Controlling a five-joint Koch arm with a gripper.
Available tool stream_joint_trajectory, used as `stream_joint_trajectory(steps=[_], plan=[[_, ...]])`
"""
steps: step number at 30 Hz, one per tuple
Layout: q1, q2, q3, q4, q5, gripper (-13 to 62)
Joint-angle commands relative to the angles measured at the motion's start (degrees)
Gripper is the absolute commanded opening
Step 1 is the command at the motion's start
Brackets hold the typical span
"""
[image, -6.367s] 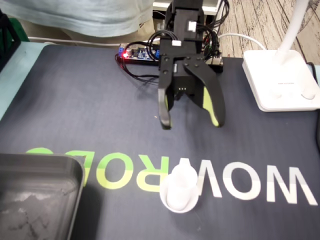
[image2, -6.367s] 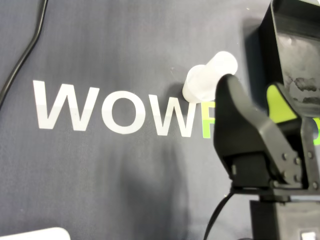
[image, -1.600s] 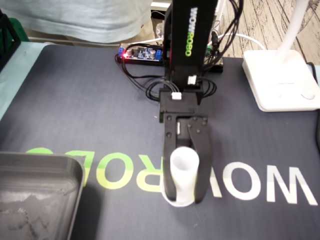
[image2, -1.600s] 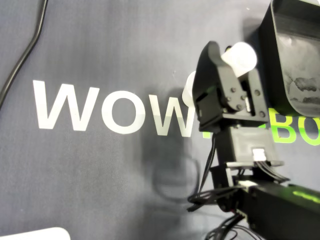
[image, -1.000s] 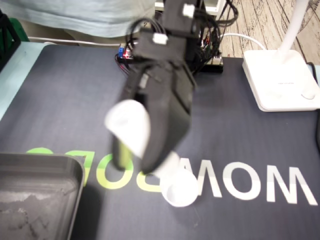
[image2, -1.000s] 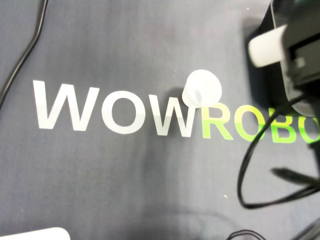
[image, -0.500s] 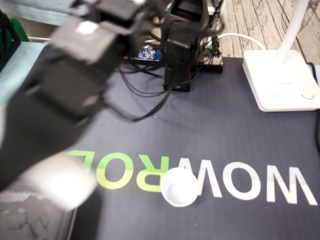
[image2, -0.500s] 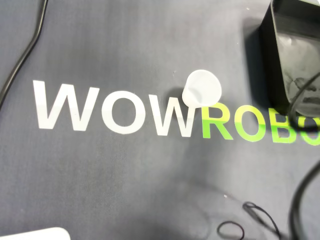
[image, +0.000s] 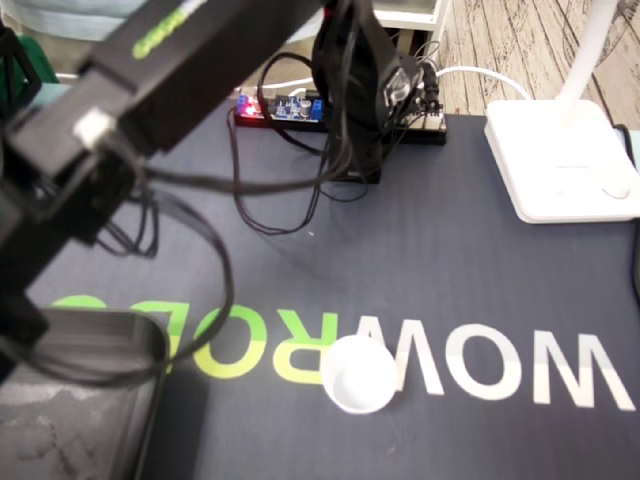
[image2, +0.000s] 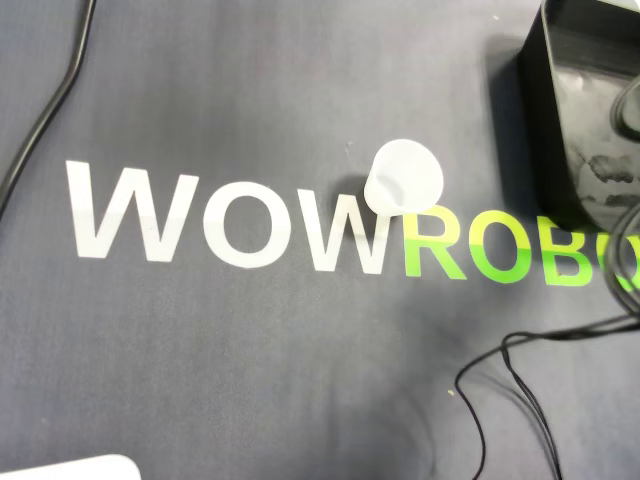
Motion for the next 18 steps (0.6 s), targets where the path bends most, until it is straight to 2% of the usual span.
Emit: stream_joint_trajectory(steps=[1, 9, 18], plan=[[0.44, 0.35, -4.39, -3.08, 8.7, 5.9], [2.2, -7.12, -3.78, -10.46, 30.85, 5.9], [2.2, -7.29, -1.93, -10.46, 34.89, 5.9]])
